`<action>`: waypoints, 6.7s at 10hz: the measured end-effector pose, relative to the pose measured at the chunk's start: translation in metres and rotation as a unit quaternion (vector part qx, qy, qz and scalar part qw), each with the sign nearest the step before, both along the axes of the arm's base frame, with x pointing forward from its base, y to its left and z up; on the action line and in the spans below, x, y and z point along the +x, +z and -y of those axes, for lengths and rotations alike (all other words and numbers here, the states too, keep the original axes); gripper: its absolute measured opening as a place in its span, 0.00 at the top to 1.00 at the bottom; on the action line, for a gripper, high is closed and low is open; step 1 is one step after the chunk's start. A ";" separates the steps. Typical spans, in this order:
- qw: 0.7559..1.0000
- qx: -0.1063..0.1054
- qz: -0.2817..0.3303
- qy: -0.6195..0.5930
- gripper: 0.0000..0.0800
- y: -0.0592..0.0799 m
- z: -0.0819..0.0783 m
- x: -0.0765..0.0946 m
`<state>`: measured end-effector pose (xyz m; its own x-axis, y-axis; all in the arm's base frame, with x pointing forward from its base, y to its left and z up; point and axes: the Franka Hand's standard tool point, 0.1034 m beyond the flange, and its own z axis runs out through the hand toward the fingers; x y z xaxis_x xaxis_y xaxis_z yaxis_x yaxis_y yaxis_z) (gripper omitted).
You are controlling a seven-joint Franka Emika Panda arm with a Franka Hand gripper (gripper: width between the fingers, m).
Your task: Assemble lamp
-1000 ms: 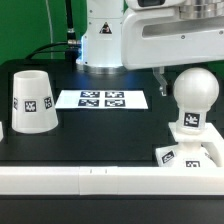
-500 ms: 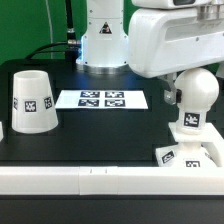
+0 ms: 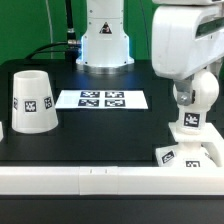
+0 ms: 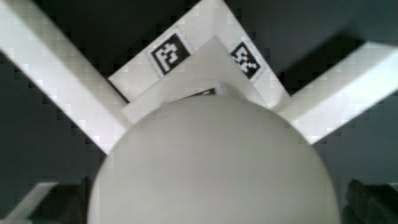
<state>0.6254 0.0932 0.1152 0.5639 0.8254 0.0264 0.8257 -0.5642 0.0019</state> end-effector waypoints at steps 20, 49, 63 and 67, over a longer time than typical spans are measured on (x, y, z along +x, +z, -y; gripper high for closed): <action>0.993 -0.005 -0.012 -0.121 0.28 -0.004 0.007 -0.001; 0.697 0.046 -0.068 -0.713 0.13 -0.003 0.001 0.000; 0.979 0.021 0.001 -0.201 0.13 -0.002 0.005 0.008; 1.000 0.002 0.022 -0.017 0.13 -0.001 0.006 0.012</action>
Offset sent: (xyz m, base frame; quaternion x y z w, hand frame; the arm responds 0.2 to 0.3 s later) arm -0.0023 0.0011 0.0046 0.0033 0.0127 -0.1991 0.9799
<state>0.6373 0.0868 0.1141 0.5895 0.8059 0.0545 0.8054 -0.5916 0.0359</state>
